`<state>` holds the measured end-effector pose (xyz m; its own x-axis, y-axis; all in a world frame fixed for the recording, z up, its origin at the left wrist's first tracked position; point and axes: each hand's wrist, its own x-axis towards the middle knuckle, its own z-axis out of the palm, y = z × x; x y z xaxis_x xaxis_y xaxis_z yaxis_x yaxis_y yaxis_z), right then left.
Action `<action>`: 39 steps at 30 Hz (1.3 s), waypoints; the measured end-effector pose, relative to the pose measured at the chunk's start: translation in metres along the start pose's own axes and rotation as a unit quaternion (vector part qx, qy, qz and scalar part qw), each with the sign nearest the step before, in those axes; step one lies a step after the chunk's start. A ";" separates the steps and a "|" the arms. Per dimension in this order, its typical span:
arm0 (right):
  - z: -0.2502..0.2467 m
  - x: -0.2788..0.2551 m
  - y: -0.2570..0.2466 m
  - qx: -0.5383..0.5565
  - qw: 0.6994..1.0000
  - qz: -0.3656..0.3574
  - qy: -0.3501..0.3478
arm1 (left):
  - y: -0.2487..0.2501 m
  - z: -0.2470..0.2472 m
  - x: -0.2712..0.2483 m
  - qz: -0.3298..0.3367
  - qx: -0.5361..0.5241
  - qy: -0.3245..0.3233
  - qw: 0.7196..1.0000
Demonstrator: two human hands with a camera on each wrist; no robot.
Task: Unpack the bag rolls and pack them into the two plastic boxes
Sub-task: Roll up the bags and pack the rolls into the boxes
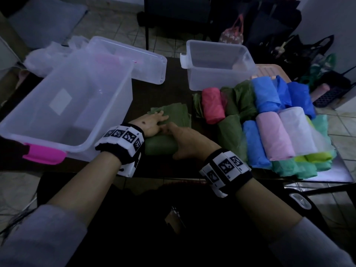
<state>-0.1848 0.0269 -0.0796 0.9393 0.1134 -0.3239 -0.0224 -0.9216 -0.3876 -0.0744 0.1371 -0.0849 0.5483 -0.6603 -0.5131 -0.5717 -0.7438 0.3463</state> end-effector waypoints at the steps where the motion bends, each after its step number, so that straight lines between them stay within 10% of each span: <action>1: -0.001 0.000 0.001 0.014 1.000 0.005 -0.001 | 0.000 -0.001 -0.001 0.001 -0.015 0.006 1.000; 9: -0.011 0.010 0.010 0.049 0.997 0.038 -0.034 | 0.013 0.001 -0.034 0.019 -0.073 0.233 0.970; 14: -0.015 0.012 0.014 0.065 0.995 0.049 -0.052 | 0.012 0.004 -0.060 -0.019 -0.104 0.107 0.989; 19: -0.017 0.012 0.012 0.087 0.990 0.088 -0.062 | 0.012 0.010 -0.058 -0.009 -0.049 0.094 0.994; 25: -0.002 -0.005 -0.013 -0.132 0.987 0.049 0.076 | 0.010 0.004 -0.051 -0.013 -0.058 0.093 0.994; 32: -0.002 -0.004 -0.008 -0.051 0.995 0.043 0.072 | 0.002 0.000 -0.048 -0.004 -0.061 0.011 0.998; 39: -0.023 0.009 0.007 0.069 0.996 0.058 0.018 | 0.005 0.001 -0.058 0.029 -0.092 0.149 0.984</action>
<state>-0.1685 0.0132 -0.0656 0.9390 -0.0066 -0.3438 -0.1764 -0.8675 -0.4651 -0.1095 0.1720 -0.0541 0.6886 -0.6823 -0.2455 -0.5021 -0.6929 0.5176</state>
